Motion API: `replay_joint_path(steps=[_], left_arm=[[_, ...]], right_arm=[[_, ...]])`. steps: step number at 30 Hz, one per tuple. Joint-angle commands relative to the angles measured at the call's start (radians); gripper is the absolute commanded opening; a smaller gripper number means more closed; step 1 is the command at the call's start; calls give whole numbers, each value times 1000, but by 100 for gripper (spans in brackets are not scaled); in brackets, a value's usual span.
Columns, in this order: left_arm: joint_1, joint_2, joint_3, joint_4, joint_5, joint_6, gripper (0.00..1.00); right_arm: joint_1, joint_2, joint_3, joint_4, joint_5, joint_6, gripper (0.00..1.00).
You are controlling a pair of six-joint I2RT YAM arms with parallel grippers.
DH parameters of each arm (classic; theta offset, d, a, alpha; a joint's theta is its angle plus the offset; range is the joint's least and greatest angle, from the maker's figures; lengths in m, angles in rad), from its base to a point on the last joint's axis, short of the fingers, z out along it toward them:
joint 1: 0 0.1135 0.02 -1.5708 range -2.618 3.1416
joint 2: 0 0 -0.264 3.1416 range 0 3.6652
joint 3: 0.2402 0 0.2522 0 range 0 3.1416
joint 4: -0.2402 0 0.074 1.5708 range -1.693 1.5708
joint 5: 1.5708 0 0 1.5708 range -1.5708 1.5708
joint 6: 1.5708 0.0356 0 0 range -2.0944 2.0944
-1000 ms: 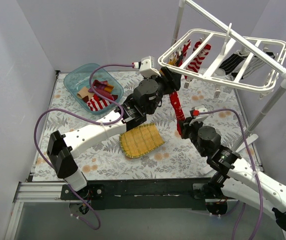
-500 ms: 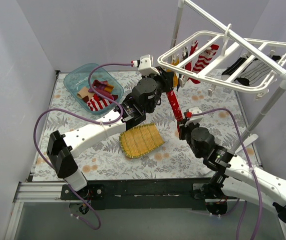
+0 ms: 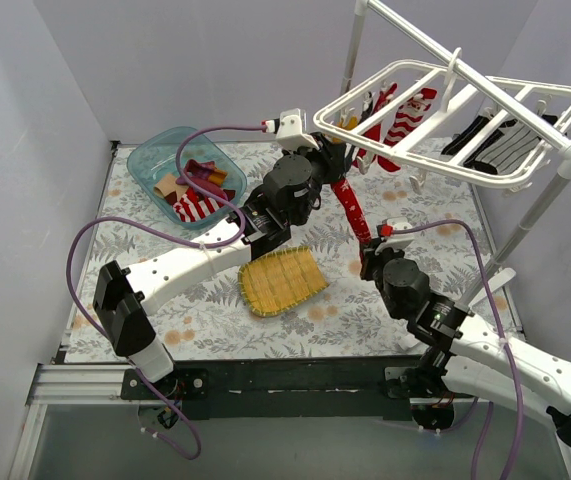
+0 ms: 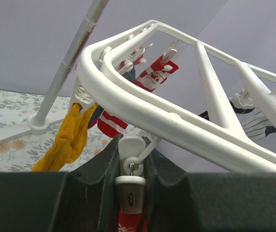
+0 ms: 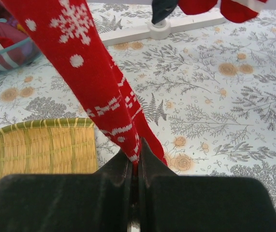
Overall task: Remove the socks clipped to the hanger
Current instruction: Remove the sock from the hanger.
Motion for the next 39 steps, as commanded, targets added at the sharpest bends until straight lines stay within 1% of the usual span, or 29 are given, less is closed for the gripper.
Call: replay_joint_path(steps=[1,8,13,20,31,39], left_arm=[[9,-45,22,26,-18,18,0],[9,-59,10,32,-7,9,1],[10,-59,13,26,-7,1,0],[13,-60,10,24,-7,-6,0],[17,-69,7,13,2,-28,0],[23,-82,-7,9,7,-32,0]], right_arm=[[5,-24,-35,-22,75,77,1],[6,-16,-35,-22,89,83,1],[6,-5,-42,-51,118,143,1],[6,-39,-58,-137,179,212,1],[6,-59,-56,-165,208,234,1],[5,-85,-47,-229,262,298,1]])
